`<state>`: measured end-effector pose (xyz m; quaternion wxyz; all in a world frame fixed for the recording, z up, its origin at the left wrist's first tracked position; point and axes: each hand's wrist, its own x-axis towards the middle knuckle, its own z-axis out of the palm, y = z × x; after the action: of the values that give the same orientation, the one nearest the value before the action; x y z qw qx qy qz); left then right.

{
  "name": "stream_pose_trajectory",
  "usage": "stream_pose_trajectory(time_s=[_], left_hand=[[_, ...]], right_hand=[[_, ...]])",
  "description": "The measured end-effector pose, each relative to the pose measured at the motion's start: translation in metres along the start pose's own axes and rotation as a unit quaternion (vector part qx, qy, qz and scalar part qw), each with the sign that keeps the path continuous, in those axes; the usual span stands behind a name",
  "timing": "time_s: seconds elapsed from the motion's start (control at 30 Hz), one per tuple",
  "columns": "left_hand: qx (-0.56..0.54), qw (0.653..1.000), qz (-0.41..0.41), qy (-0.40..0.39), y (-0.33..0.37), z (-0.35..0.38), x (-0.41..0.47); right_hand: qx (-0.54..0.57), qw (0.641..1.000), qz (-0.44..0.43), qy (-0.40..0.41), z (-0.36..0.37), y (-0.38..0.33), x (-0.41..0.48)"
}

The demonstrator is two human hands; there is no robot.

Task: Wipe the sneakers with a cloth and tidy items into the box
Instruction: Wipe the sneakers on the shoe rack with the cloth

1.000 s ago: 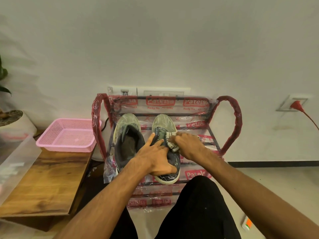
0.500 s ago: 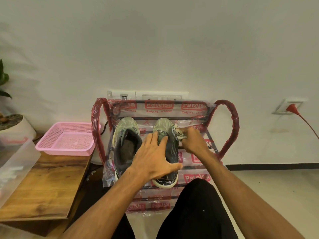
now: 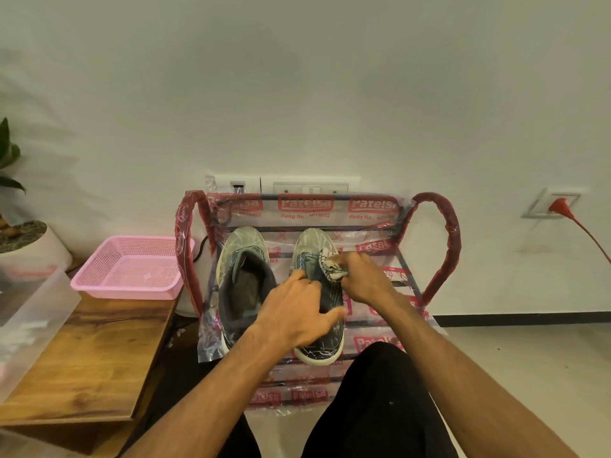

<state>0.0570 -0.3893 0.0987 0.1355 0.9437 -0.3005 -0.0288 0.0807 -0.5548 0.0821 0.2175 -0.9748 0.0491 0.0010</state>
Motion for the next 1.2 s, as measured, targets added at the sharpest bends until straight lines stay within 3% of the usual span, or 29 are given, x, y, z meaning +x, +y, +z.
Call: stream_pose_trajectory(time_s=[0.13, 0.3, 0.47, 0.63, 0.8, 1.2], left_hand=[[-0.051, 0.998, -0.001, 0.044, -0.011, -0.007, 0.008], [0.051, 0.998, 0.019, -0.032, -0.016, -0.016, 0.022], [0.052, 0.999, 0.001, -0.002, -0.007, -0.015, 0.031], [0.158, 0.986, 0.040, -0.033, -0.008, -0.004, 0.036], [0.211, 0.976, 0.059, -0.012, -0.006, 0.000, 0.040], [0.074, 0.994, 0.030, 0.074, -0.002, 0.004, 0.036]], right_hand=[[0.009, 1.000, -0.009, 0.011, 0.002, 0.003, -0.008], [0.067, 0.998, 0.013, 0.012, 0.001, 0.006, -0.008], [0.103, 0.994, 0.031, 0.026, 0.004, 0.005, -0.010], [0.142, 0.988, 0.057, 0.035, 0.006, 0.005, -0.014], [0.158, 0.983, 0.077, 0.049, 0.000, 0.002, -0.018], [0.191, 0.977, 0.081, 0.054, -0.011, -0.002, -0.021]])
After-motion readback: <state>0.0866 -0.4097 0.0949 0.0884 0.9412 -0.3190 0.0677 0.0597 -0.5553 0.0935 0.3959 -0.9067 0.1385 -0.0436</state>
